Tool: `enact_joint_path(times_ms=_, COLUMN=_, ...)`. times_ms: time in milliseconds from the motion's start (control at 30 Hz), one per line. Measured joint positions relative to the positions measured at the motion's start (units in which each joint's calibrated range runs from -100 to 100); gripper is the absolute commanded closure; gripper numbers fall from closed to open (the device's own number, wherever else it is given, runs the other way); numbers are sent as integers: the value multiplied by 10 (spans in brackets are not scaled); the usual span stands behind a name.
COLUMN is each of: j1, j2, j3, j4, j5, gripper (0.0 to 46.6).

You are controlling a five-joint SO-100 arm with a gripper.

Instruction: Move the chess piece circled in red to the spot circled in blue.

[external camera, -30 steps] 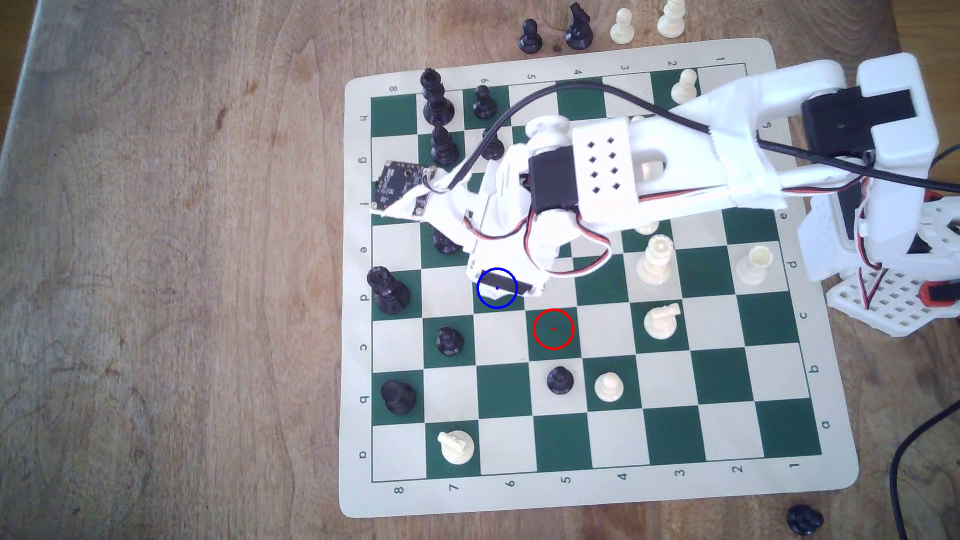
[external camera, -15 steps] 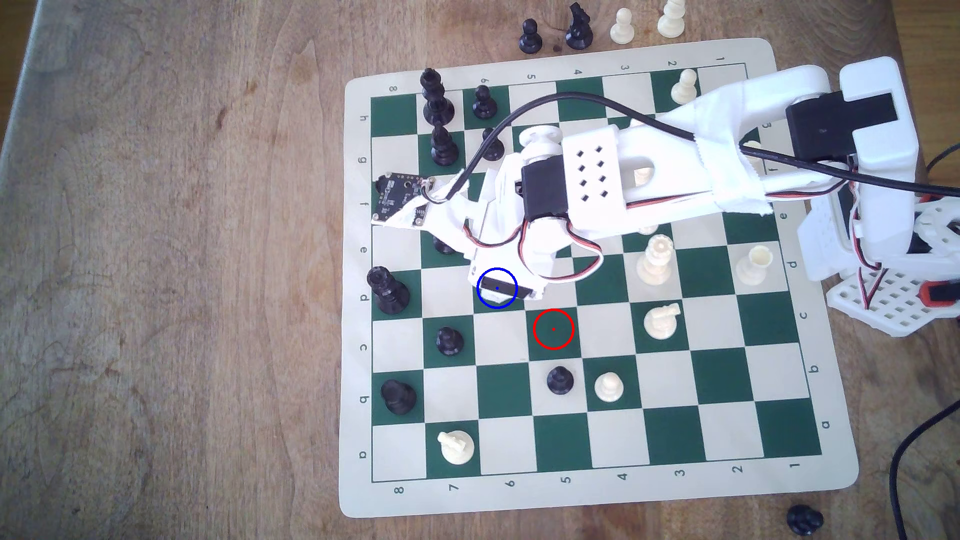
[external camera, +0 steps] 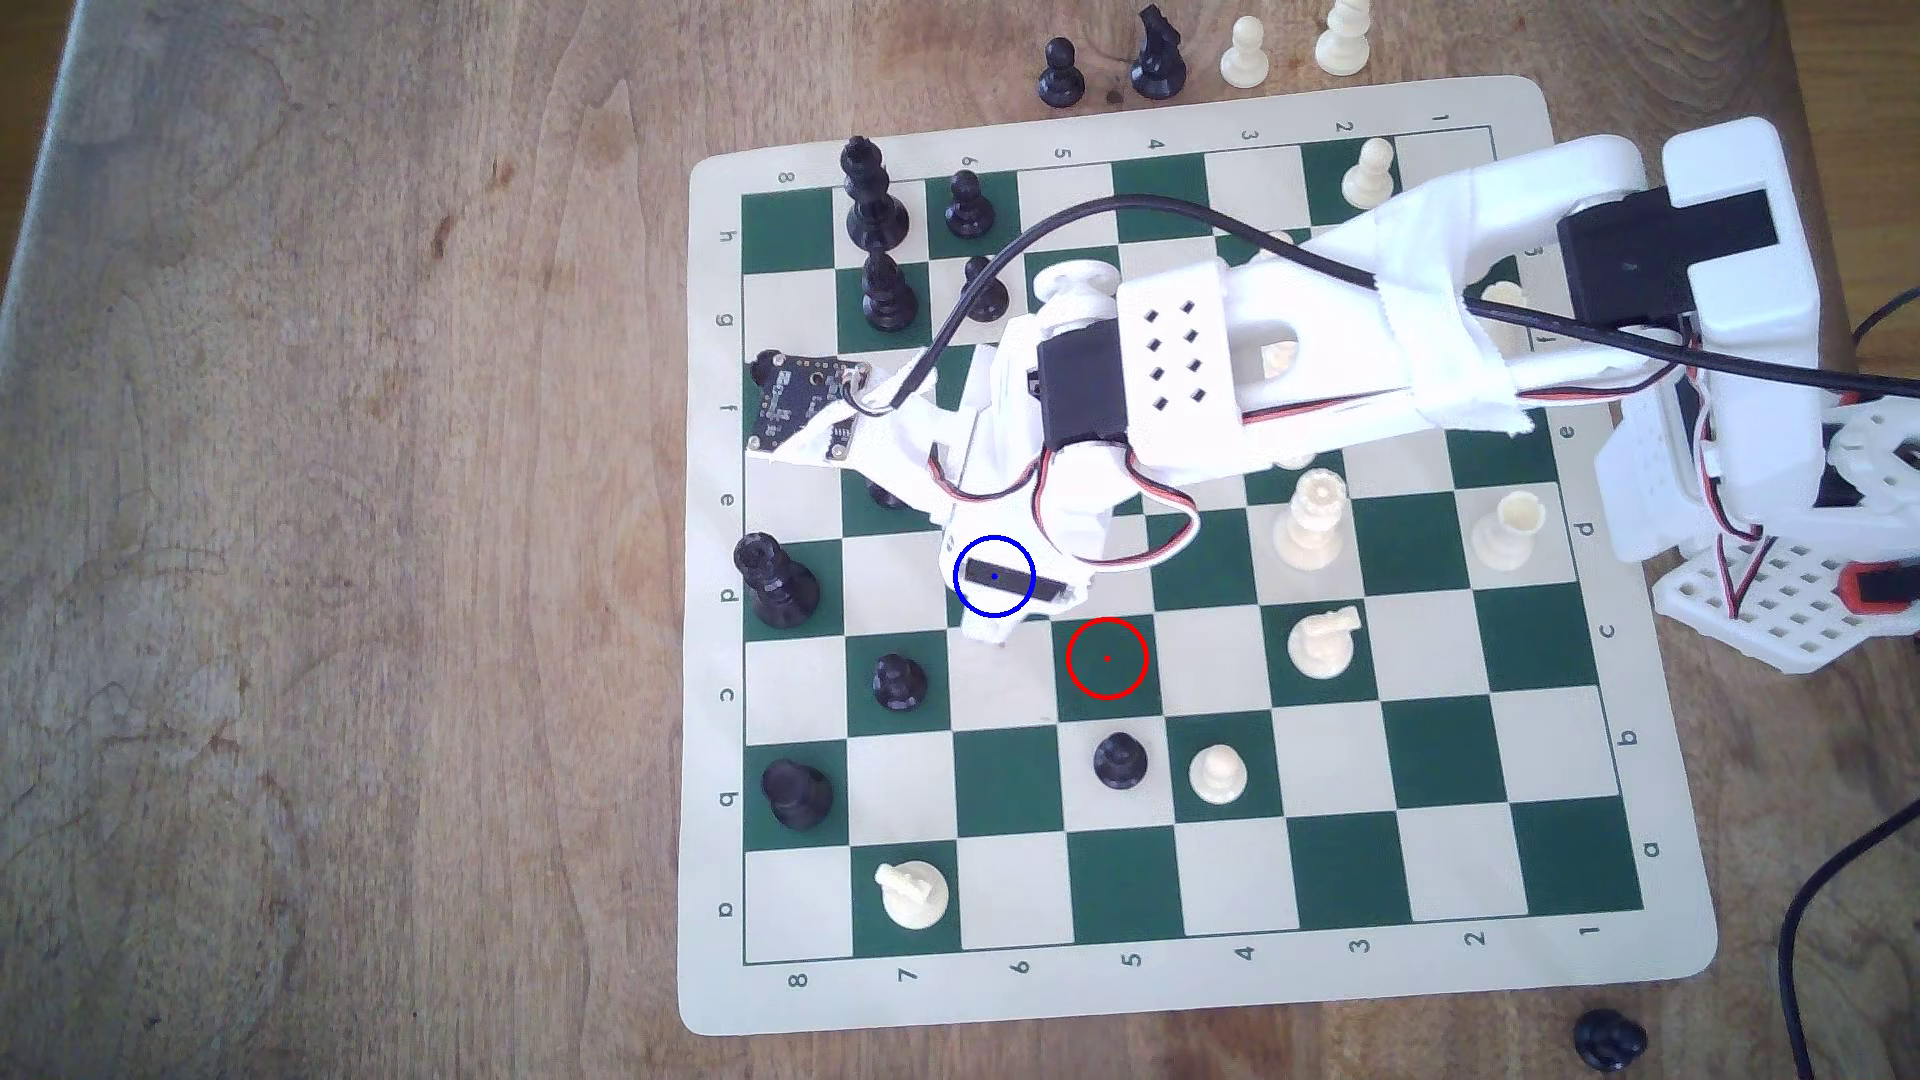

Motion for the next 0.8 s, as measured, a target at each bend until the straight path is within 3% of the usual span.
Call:
enact_joint_path(times_ms=233, j1=0, j2=-26, j3=4, j4=18, j5=4, gripper=225)
enact_joint_path(times_ms=500, j1=0, j2=-121, j3=62, j4=54, j5=5, gripper=221)
enact_joint_path(times_ms=633, j1=0, j2=-181, j3=128, j4=53, j5=10, gripper=219)
enact_joint_path(times_ms=800, j1=-29, j2=-332, j3=323, j4=10, j5=26, gripper=221)
